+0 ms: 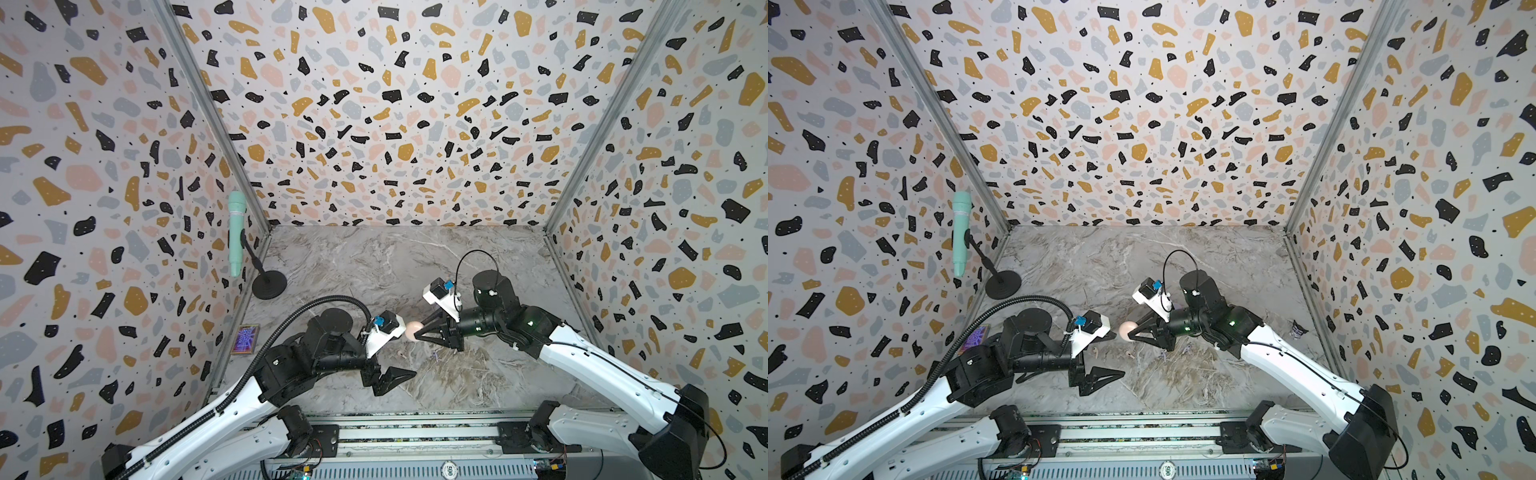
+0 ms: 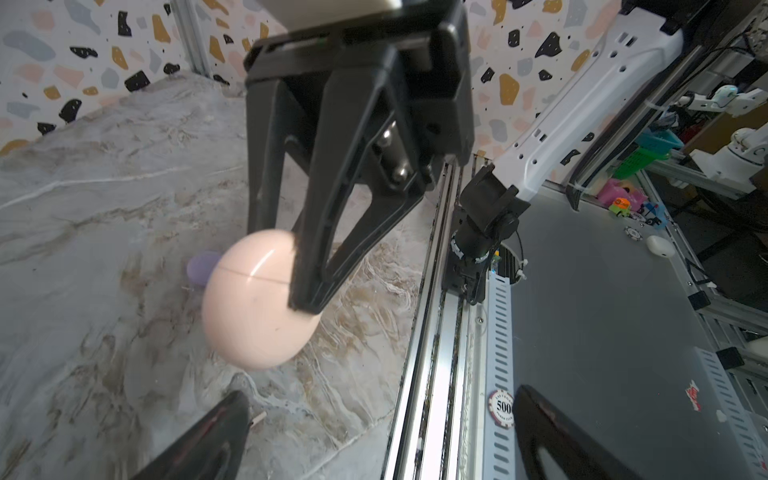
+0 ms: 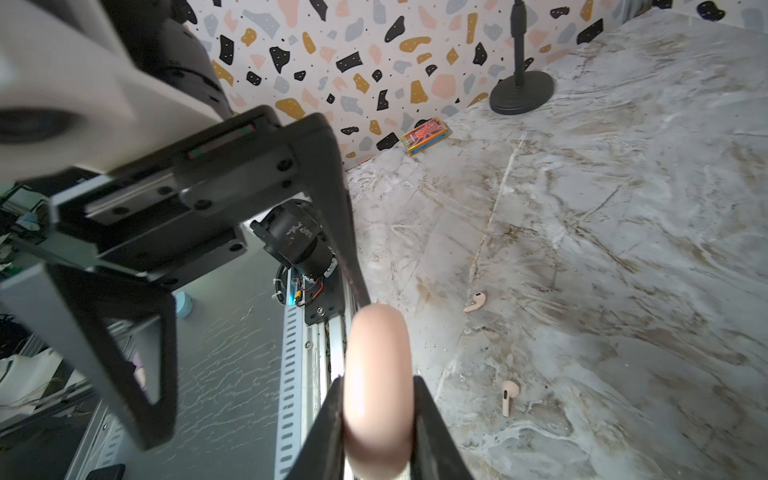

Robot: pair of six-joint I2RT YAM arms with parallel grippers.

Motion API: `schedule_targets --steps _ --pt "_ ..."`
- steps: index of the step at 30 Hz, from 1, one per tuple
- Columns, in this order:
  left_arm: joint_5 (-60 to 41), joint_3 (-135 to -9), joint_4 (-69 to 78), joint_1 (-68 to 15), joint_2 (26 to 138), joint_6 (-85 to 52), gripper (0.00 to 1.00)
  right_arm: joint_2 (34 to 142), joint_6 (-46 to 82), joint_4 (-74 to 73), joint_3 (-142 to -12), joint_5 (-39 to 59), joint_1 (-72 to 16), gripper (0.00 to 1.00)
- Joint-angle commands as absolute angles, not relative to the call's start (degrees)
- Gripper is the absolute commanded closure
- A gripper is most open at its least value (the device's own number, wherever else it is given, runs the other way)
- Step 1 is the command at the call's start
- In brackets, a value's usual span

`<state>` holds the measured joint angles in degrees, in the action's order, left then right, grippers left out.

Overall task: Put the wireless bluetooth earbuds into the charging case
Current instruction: 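Hold the peach case between both grippers and rotate it upright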

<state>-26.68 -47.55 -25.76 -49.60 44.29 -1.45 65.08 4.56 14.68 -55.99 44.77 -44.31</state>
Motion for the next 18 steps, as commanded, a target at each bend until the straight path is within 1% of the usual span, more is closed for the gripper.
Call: schedule_targets --steps 1,4,8,11,13,15,18 --pt "-28.67 -51.05 -28.62 -46.47 43.64 0.3 0.02 63.36 1.95 15.53 -56.85 48.73 -44.49 1.0" --pt "-26.87 -52.0 -29.11 -45.29 46.13 1.28 0.03 63.19 1.32 15.35 -56.48 50.74 -44.39 1.0" --pt "-32.88 -51.87 -26.13 -43.29 48.97 1.23 0.12 63.26 1.0 15.09 -56.03 52.11 -44.51 1.0" --pt "-34.55 -51.82 -26.01 -42.71 50.49 1.88 0.14 63.29 0.96 15.04 -55.99 52.09 -44.47 1.0" --pt "-35.9 -52.02 -26.04 -42.7 50.97 2.12 0.17 63.45 0.93 15.05 -55.95 52.25 -44.47 1.0" --pt "-37.48 -52.28 -25.66 -42.64 51.18 2.22 0.21 63.85 0.84 14.98 -55.91 52.58 -44.56 1.0" --pt "-38.57 -52.65 -25.46 -42.61 52.19 2.36 0.25 64.42 0.88 14.84 -55.91 52.82 -44.64 1.0"
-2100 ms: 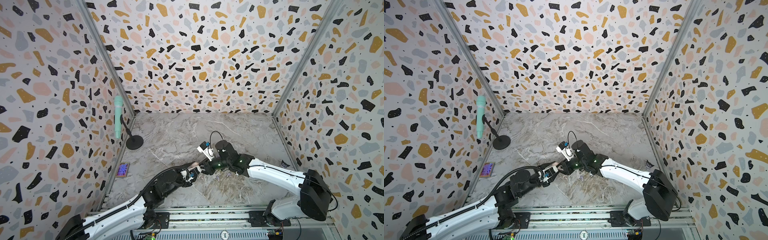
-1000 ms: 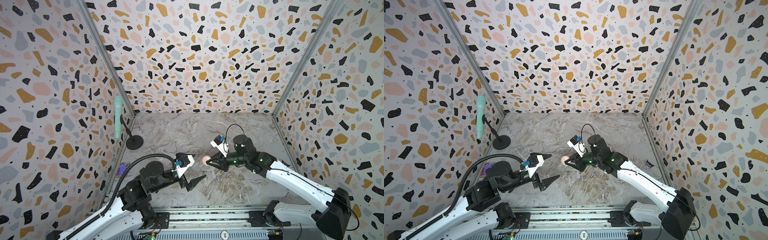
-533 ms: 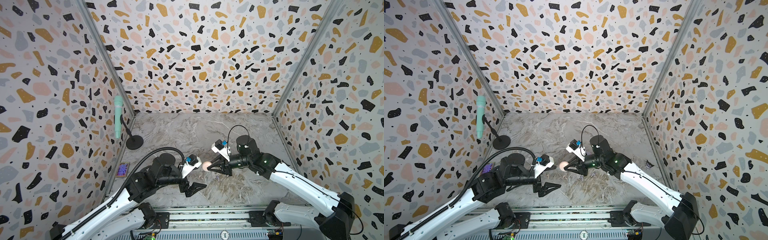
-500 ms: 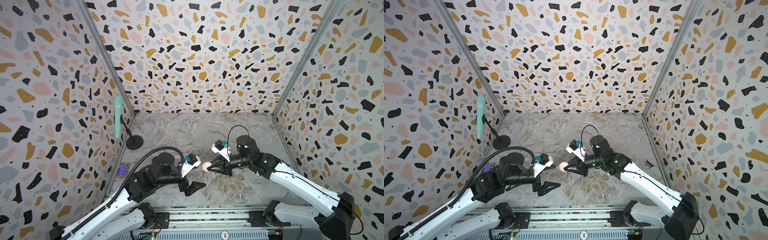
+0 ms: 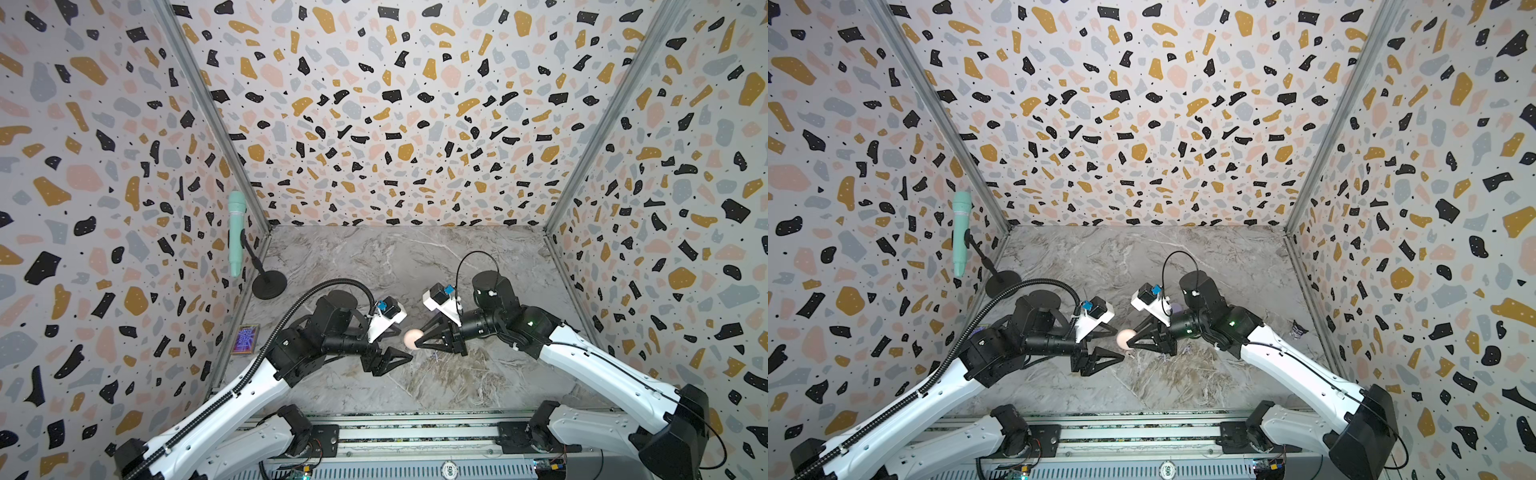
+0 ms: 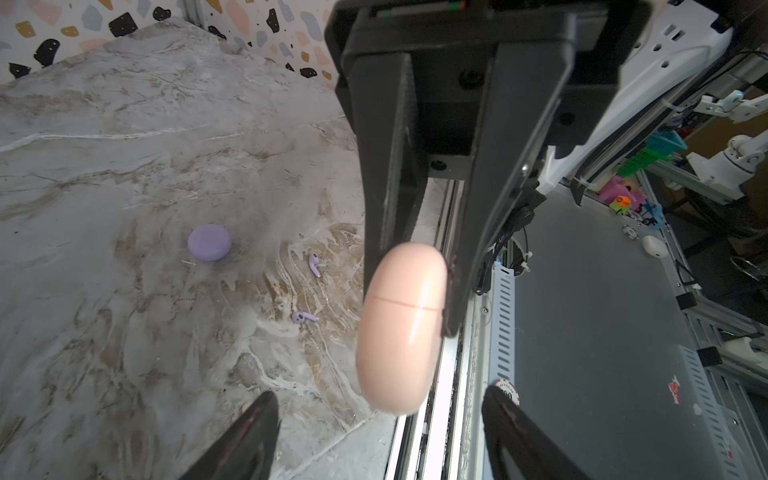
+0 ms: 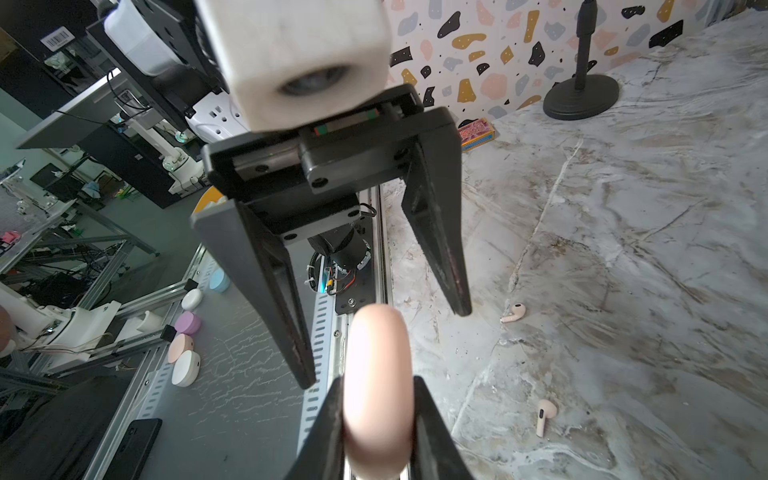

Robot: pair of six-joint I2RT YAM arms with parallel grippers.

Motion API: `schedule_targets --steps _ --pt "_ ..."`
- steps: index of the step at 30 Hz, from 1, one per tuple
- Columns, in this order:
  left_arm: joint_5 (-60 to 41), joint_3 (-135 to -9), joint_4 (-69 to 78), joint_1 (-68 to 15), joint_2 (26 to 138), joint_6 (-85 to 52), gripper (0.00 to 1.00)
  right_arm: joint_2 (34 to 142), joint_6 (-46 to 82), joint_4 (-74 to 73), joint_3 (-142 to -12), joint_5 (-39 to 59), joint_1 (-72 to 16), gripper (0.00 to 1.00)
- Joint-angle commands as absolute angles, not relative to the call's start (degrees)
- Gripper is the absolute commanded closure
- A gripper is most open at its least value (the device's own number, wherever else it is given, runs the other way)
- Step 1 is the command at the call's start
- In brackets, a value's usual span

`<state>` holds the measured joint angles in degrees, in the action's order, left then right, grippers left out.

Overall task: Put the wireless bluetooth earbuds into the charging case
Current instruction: 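Hold the peach case between both grippers and rotate it upright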

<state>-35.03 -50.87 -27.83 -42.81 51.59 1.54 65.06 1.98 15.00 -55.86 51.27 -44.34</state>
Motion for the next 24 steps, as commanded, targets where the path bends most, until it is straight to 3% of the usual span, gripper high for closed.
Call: schedule_targets --steps 1,7,24 --pt "-39.28 -52.73 -25.55 -42.59 52.65 2.46 0.27 64.65 0.85 14.8 -55.99 52.82 -44.71 1.0" --pt "-42.1 -53.95 -26.59 -42.61 55.98 3.16 0.44 65.21 0.41 15.98 -56.36 51.21 -45.65 1.0" --pt "-43.17 -55.3 -28.59 -42.55 57.83 3.74 0.6 64.68 0.0 16.71 -56.66 46.89 -47.57 1.0"
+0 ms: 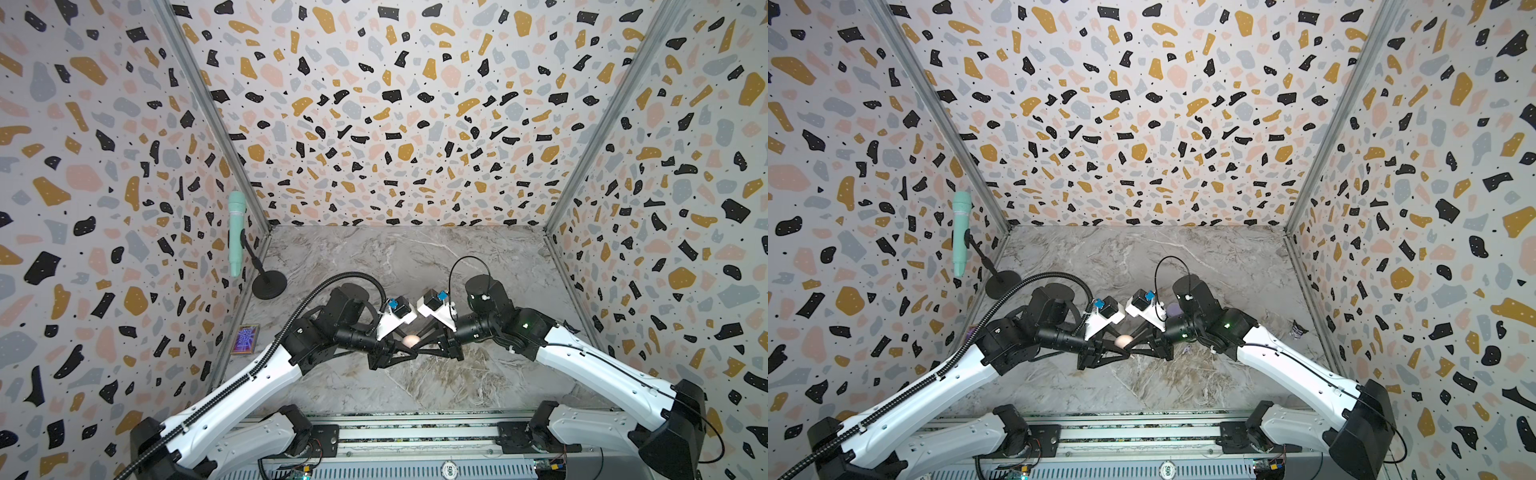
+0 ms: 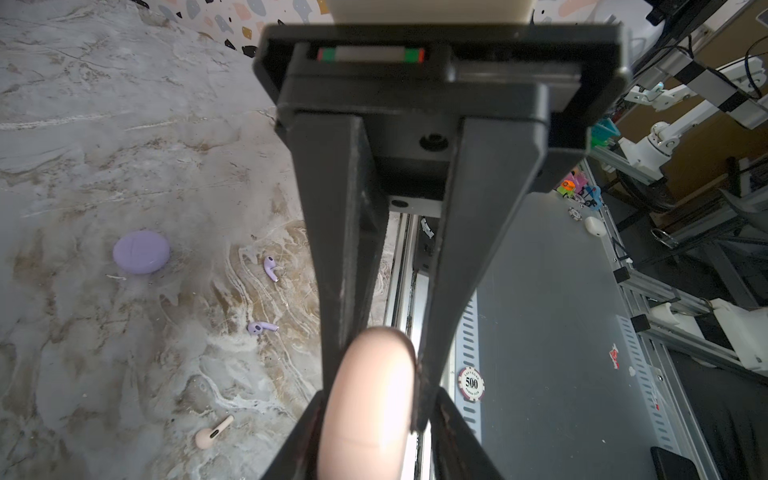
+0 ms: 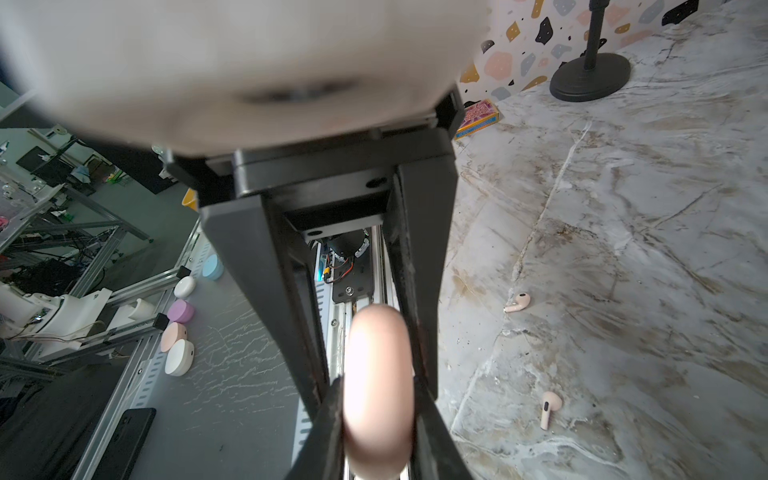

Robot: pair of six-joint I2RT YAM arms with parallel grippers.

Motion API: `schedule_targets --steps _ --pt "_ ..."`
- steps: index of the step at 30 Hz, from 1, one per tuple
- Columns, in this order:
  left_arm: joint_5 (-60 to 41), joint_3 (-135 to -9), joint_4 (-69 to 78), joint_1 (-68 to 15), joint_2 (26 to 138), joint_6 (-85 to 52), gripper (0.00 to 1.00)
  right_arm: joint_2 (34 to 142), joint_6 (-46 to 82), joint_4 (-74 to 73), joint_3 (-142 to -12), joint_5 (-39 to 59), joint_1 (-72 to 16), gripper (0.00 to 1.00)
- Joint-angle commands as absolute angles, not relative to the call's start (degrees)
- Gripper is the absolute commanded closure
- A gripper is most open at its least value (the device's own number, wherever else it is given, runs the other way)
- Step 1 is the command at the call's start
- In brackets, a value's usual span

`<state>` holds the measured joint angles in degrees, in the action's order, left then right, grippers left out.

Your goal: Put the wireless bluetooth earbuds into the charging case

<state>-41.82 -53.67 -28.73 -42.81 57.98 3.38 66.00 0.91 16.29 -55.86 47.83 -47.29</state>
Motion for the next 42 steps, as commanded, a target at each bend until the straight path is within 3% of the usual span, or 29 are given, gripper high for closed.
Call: schedule_targets --steps 1,7,21,39,42 --pt "-42.96 -55.05 -28.51 -42.62 57.67 3.6 0.6 64.28 0.08 16.52 -56.52 46.34 -47.63 1.0" --pt "-41.66 -53.71 -27.96 -42.58 56.55 3.09 0.6 62.32 0.55 15.07 -55.81 45.66 -47.55 1.0" --pt "-43.33 -54.23 -27.59 -42.56 57.92 3.3 0.74 63.99 0.39 14.88 -55.83 47.47 -47.72 1.0" --pt "-45.35 -54.7 -26.61 -42.6 59.72 2.88 0.74 65.58 0.77 14.4 -55.64 45.33 -49.05 1.0" --pt "-45.44 -54.74 -26.42 -42.6 59.85 2.78 0.82 65.98 0.79 14.32 -55.73 45.24 -49.17 1.0"
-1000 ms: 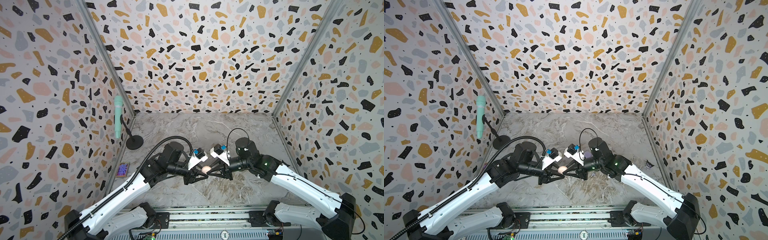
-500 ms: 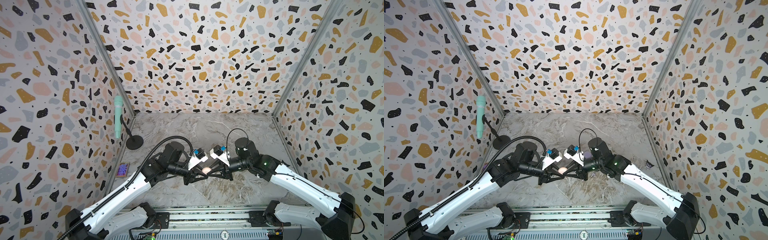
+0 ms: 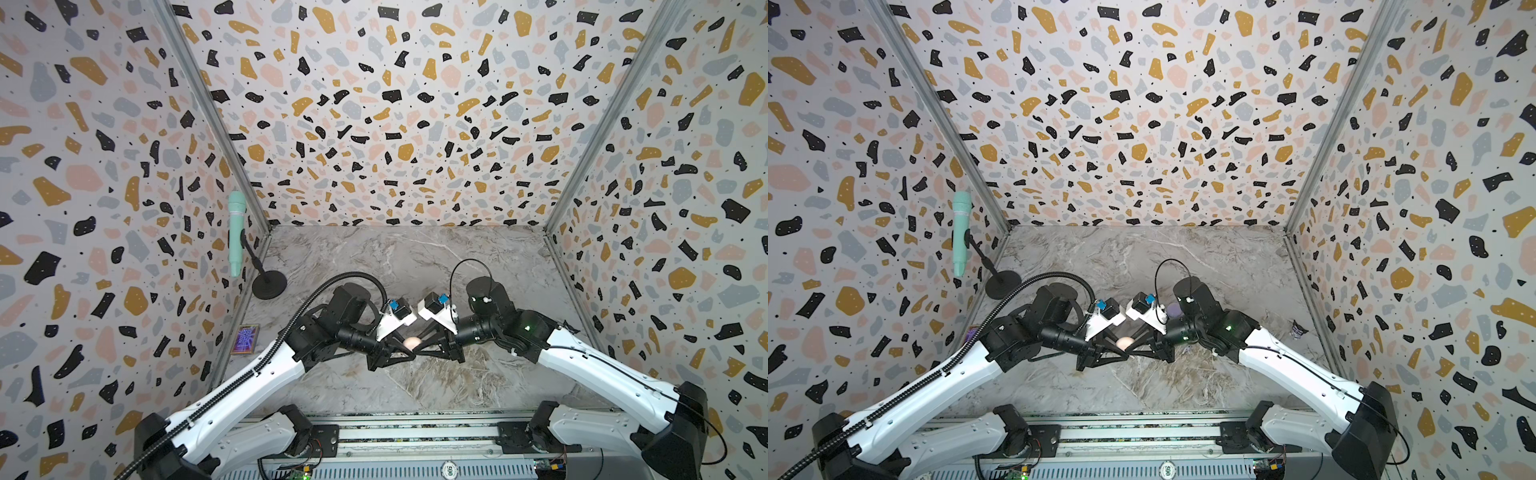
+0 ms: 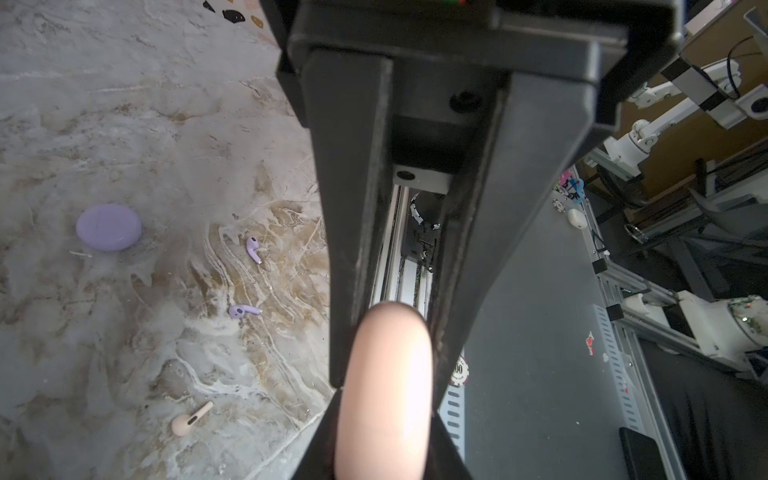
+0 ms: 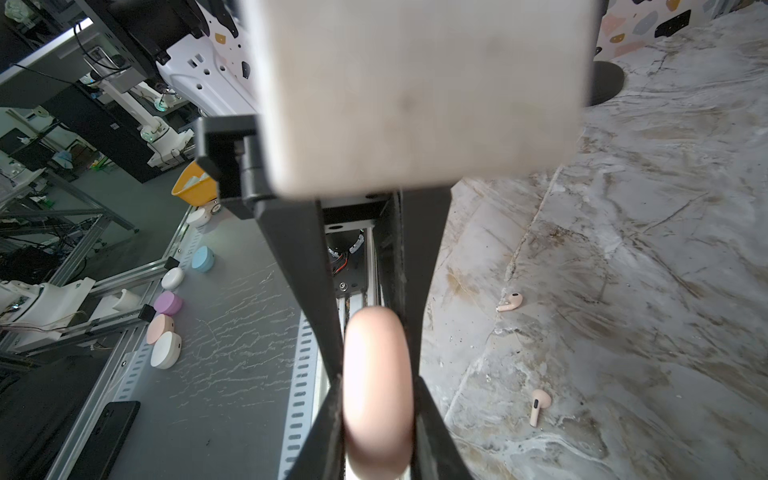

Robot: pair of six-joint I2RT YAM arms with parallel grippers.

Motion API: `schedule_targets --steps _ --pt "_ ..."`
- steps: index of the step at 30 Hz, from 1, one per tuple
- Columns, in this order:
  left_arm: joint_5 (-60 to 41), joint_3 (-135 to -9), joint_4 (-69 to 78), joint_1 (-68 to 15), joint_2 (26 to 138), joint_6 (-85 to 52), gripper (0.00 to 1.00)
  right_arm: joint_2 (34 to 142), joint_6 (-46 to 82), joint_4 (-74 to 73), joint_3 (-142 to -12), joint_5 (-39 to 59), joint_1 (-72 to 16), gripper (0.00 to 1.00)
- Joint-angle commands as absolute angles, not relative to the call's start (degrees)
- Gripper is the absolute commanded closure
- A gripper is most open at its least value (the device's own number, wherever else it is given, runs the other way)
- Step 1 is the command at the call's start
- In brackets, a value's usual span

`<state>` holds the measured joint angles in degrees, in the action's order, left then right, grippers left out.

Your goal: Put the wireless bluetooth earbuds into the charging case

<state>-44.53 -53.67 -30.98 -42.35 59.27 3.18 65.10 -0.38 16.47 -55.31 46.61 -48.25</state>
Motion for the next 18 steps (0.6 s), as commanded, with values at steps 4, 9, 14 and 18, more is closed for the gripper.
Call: schedule_targets --steps 4,9,14,18 --pt "-44.94 -54.67 -26.17 -42.55 59.68 2.59 1.0 65.77 0.81 14.36 -55.84 44.59 -49.39 1.0" --pt "-43.02 -53.5 -23.36 -42.62 58.52 0.54 1.0 64.4 1.47 13.47 -55.3 42.44 -49.38 0.66" --pt "-40.68 -51.17 -17.65 -42.56 56.15 -2.25 1.0 62.52 2.19 12.84 -54.8 39.53 -49.39 0.36" --pt "-37.7 -49.54 -14.94 -42.55 55.14 -1.97 1.0 60.2 2.67 12.53 -54.65 35.89 -49.39 0.18"
